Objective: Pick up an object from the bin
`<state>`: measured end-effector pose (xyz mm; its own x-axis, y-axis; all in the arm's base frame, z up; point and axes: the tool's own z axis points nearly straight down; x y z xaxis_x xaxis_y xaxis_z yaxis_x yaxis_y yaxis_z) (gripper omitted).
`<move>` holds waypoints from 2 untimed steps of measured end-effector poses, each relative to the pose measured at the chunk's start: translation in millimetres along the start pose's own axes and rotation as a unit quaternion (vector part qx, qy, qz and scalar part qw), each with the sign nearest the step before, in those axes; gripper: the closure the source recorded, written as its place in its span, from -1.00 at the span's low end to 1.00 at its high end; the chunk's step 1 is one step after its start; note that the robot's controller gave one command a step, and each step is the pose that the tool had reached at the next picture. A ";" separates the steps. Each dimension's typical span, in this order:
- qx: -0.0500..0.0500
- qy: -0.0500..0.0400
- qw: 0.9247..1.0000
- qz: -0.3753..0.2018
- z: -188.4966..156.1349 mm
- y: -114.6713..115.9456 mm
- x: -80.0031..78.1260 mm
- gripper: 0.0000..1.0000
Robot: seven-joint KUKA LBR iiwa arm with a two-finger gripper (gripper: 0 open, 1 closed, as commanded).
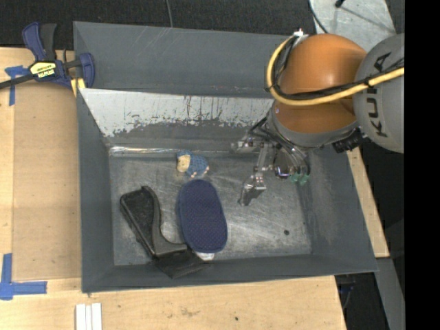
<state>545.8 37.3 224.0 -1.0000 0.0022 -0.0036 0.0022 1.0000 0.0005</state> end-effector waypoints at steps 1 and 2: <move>0.000 0.003 1.000 -0.012 99.4 38.4 -49.5 -1.00; 0.001 0.000 0.998 -0.061 112.6 48.1 -45.6 -1.00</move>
Offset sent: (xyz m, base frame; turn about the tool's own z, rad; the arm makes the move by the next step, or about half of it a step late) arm 0.0502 0.0373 -0.0950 -0.0219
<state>591.9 85.4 111.6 -0.9927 -0.1205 -0.0030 -0.1205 0.9927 -0.0011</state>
